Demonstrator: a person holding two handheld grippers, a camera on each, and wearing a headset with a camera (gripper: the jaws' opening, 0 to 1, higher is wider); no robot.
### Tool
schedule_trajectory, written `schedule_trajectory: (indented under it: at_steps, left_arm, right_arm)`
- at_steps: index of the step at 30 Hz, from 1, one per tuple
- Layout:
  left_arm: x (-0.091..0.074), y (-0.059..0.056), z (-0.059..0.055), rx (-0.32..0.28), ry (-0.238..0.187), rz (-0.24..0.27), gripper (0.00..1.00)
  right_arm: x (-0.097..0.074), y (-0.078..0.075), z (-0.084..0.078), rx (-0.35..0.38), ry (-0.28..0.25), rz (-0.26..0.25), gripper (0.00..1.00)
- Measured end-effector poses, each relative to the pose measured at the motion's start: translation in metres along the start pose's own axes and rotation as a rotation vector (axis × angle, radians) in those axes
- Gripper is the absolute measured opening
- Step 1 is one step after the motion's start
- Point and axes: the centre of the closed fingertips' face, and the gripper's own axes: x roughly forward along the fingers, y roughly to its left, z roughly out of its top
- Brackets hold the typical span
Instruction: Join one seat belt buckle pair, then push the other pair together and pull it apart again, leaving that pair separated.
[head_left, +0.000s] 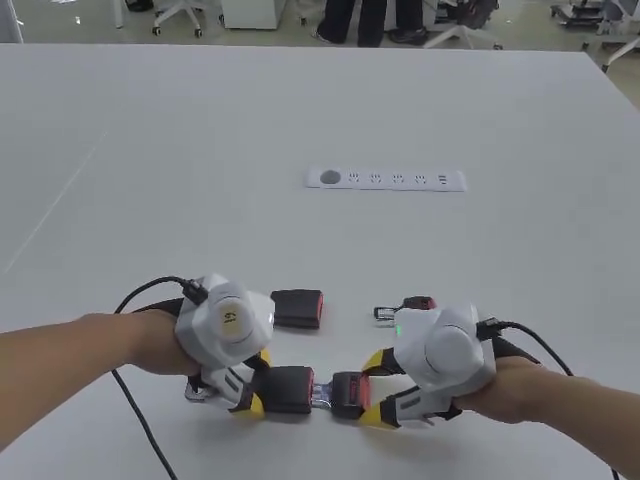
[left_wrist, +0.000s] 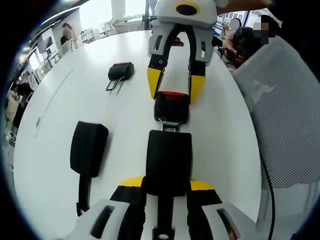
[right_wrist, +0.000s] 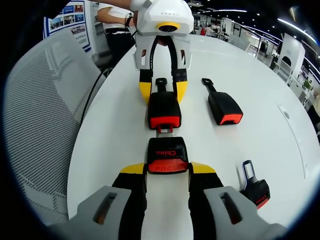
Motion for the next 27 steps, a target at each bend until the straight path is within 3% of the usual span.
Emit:
schedule_trajectory:
  at_steps: [8, 27]
  left_arm:
    - [-0.0001, -0.0003, 0.0009, -0.009, -0.023, 0.009, 0.31]
    - [-0.0002, 0.0004, 0.0003, 0.003, -0.027, 0.013, 0.31]
  right_arm:
    - [0.0015, 0.0000, -0.0001, 0.012, -0.005, -0.010, 0.29]
    - [0.0039, 0.0001, 0.0014, 0.002, 0.014, 0.000, 0.29]
